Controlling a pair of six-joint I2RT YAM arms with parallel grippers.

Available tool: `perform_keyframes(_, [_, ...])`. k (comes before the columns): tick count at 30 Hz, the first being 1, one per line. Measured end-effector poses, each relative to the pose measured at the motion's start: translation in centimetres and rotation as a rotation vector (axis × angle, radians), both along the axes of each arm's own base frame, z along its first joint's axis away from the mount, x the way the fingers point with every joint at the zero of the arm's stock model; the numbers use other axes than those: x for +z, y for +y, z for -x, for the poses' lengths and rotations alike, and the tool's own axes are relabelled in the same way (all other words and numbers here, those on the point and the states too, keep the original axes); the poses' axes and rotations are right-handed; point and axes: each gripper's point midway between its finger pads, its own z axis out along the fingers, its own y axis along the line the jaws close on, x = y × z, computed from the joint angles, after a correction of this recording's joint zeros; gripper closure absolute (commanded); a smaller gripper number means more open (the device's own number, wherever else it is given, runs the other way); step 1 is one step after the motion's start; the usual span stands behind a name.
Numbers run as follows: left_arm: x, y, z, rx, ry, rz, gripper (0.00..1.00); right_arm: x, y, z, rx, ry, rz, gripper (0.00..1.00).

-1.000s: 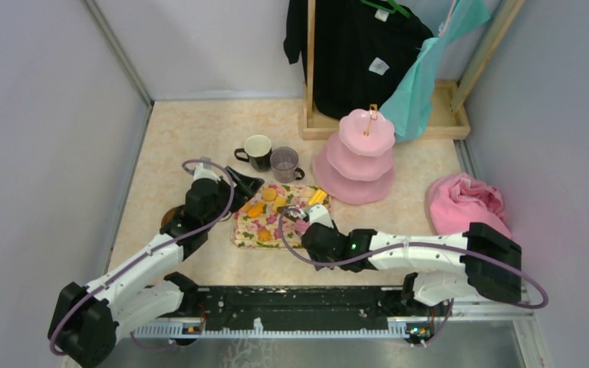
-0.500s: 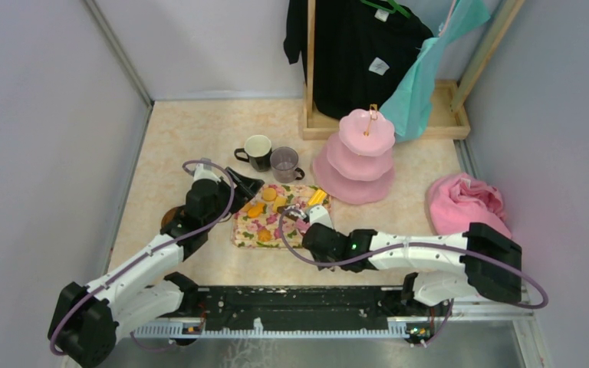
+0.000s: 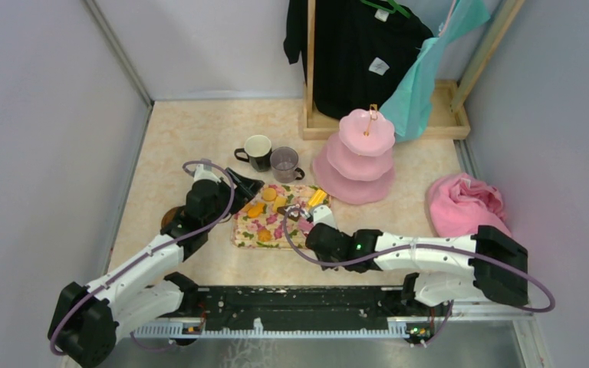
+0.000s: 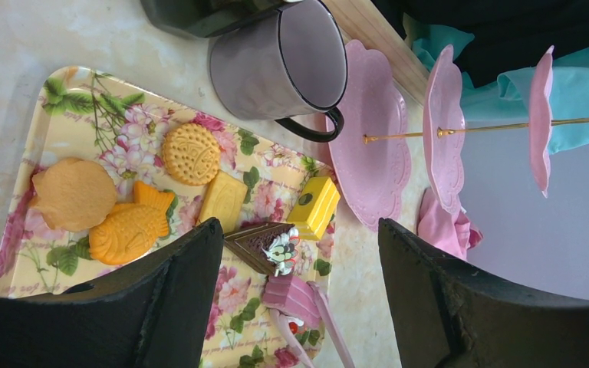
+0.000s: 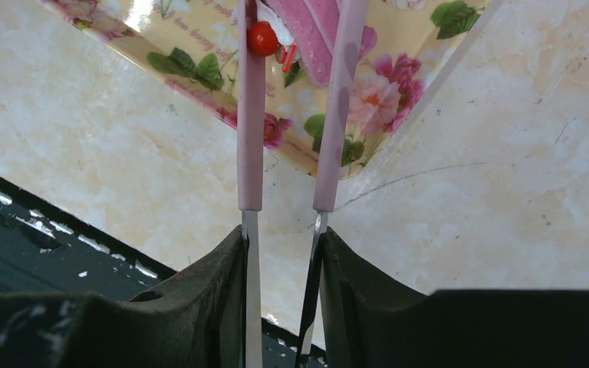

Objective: Serve the afternoon tea
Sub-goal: Pick up the desert from the tray.

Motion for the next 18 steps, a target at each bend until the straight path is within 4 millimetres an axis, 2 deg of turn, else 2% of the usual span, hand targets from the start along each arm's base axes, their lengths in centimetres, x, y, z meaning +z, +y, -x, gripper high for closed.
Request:
perform_keyframes(9, [0.1, 0.0, 0.0, 0.0, -0.002, 0.001, 0.21, -0.1, -0.6, 0.2, 0.004, 0.007, 0.026, 0.98])
perform_keyframes(18, [0.1, 0.0, 0.0, 0.0, -0.003, 0.002, 0.21, 1.4, -0.4, 0.1, 0.007, -0.006, -0.002, 1.0])
